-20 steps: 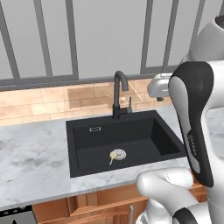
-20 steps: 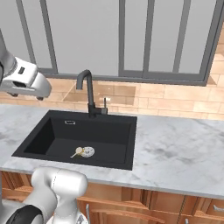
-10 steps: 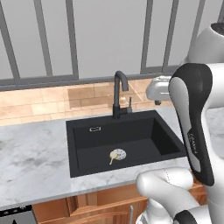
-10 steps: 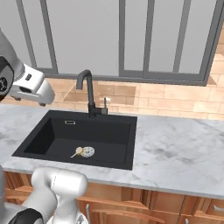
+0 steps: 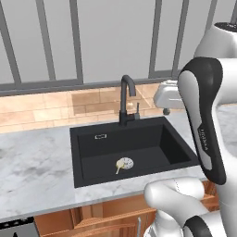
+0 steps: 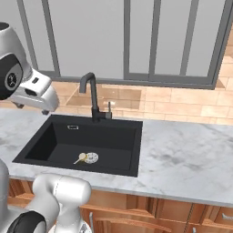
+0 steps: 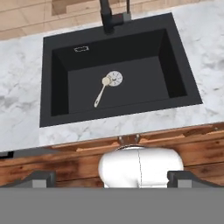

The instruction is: Pick up the dish brush and dish brush from the sink, and place them back in the cabinet, and close the cabinet doors.

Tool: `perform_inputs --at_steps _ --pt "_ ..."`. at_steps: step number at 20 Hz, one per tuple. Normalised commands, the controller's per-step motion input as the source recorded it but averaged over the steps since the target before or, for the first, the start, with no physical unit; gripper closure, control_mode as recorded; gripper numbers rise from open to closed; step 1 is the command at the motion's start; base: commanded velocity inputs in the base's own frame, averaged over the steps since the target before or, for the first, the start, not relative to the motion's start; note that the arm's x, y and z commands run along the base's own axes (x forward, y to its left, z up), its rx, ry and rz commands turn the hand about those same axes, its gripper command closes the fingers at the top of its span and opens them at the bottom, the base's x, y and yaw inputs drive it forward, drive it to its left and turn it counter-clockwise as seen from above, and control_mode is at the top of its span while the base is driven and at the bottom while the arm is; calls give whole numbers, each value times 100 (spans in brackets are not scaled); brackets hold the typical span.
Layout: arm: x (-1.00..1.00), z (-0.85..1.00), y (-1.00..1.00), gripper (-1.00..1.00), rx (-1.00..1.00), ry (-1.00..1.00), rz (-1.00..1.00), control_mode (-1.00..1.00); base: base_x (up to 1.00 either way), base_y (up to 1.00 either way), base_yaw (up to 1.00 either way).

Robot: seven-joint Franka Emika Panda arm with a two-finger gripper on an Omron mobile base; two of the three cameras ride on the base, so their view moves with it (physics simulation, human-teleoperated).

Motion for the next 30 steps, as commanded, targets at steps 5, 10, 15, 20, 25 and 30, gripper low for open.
perform_inputs --at_steps 5,10,15,20,25,30 --pt "8 -20 0 -100 0 10 0 -100 0 0 0" --pt "7 -32 0 -100 0 3 0 -100 0 0 0" --pt "12 -37 0 -100 0 1 0 -100 0 0 0" --pt "20 -36 0 -100 0 0 0 -100 0 0 0" --pt "18 -29 8 -100 -3 0 0 -100 0 0 0" --pt "11 -21 18 -100 -8 -1 0 -100 0 0 0"
